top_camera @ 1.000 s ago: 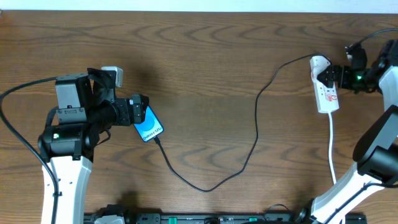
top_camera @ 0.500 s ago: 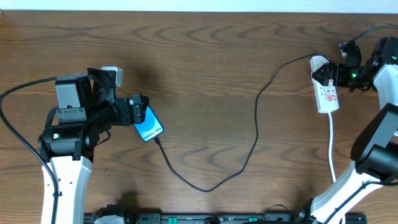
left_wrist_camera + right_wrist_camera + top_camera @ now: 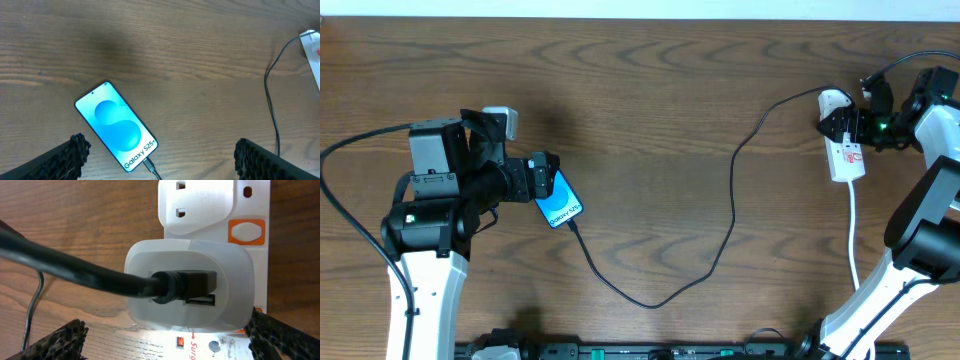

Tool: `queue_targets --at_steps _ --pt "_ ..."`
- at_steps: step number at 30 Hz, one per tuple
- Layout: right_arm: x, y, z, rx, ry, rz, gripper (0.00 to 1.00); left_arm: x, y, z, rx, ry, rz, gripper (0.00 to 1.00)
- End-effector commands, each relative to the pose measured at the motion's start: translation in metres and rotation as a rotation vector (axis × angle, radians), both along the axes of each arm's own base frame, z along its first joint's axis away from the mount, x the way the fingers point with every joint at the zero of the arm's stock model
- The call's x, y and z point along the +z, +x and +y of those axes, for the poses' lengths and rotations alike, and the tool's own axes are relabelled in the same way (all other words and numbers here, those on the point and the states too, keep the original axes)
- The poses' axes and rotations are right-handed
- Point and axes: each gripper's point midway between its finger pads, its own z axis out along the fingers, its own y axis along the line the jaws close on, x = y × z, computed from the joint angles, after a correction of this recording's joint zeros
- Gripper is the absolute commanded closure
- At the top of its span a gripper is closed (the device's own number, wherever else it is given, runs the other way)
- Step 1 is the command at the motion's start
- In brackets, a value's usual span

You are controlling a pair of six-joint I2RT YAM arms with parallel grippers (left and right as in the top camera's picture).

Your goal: Plug charger to phone and switch on socket

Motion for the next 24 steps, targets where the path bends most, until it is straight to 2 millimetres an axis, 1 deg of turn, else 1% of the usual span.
queue_targets --at_steps 1,16,24 --pt "-0.0010 0.0022 0.0095 -0.001 0.053 0.007 0.01 -0.0032 0.0004 0.0014 -0.001 0.015 0.006 0.05" --pt "0.0041 0.0037 0.0175 -0.018 0.119 0.003 0.01 -0.0032 0.0004 0.0014 -0.001 0.015 0.006 0.05" --pt "0.0039 0.0033 0.0176 -0.042 0.132 0.016 0.01 -0.0032 0.0004 0.0014 -0.001 0.015 0.006 0.05"
